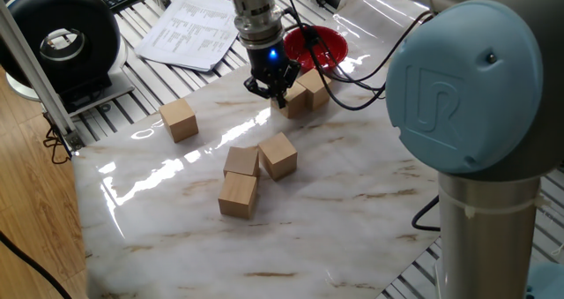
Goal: Stack the blocks into a pyramid shape
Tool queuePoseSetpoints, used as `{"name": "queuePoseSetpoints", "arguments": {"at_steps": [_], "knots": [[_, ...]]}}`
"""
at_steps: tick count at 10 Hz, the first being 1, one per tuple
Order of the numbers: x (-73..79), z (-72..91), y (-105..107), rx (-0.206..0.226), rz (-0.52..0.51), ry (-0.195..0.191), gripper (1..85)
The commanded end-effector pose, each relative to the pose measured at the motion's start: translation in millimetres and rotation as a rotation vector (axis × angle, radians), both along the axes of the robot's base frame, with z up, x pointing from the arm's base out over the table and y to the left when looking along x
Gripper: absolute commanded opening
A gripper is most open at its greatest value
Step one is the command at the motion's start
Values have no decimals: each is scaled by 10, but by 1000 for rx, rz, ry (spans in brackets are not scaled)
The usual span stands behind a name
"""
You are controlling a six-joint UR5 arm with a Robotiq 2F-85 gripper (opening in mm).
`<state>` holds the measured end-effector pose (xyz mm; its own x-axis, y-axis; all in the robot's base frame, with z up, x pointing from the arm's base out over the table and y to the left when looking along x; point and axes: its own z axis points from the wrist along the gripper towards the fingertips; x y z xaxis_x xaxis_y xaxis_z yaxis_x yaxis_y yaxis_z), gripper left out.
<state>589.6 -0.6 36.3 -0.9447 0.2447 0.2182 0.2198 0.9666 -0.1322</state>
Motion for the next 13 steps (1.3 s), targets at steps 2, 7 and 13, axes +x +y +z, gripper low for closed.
{"name": "queuePoseSetpoints", "arguments": {"at_steps": [2, 7, 13], "knots": [[42, 84, 161, 12, -46, -1, 13], [487, 325, -33, -33, 56, -91, 13], [941, 267, -216, -51, 84, -188, 13]]}}
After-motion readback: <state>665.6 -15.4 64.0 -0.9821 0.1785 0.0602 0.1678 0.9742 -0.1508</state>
